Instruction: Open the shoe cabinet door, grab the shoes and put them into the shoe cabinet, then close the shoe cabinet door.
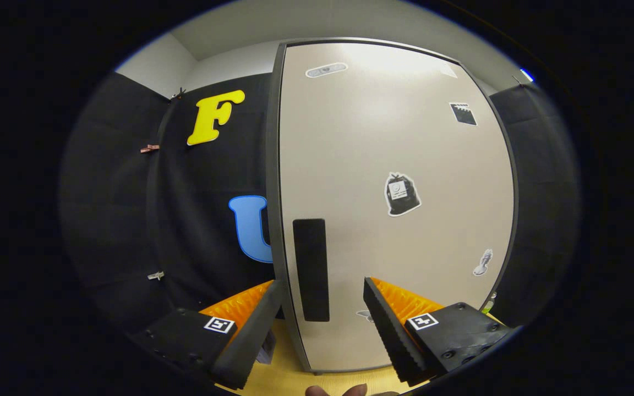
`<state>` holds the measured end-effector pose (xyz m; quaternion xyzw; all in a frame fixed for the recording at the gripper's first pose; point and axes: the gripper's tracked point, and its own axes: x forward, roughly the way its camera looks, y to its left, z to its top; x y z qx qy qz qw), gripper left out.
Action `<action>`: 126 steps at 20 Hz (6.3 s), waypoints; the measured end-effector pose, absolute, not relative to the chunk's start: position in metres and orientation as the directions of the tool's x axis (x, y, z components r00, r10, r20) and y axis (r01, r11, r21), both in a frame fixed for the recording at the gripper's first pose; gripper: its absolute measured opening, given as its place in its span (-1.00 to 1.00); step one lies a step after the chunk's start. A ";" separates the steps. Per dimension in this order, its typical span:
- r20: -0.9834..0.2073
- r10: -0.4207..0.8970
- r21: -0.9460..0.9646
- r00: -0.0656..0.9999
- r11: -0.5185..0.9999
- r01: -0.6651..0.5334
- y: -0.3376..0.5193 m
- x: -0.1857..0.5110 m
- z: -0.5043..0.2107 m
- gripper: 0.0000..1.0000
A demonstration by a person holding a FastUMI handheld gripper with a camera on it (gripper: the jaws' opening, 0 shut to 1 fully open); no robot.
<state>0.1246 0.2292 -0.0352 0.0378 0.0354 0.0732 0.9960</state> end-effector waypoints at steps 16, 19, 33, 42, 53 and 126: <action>-0.060 0.169 0.078 0.984 0.983 -0.164 0.236 0.143 -0.046 -0.50; -0.061 0.206 0.088 0.977 0.976 -0.200 0.234 0.114 -0.040 -0.50; -0.043 0.332 0.107 0.942 0.939 -0.326 0.153 -0.006 -0.024 -0.51; -0.061 0.293 0.110 0.954 0.952 -0.286 0.067 -0.052 -0.020 -0.52; -0.097 0.219 0.147 0.971 0.968 -0.203 -0.014 -0.055 -0.016 -0.54; -0.682 0.151 0.128 0.716 0.988 -0.087 0.093 -0.015 -0.408 -0.79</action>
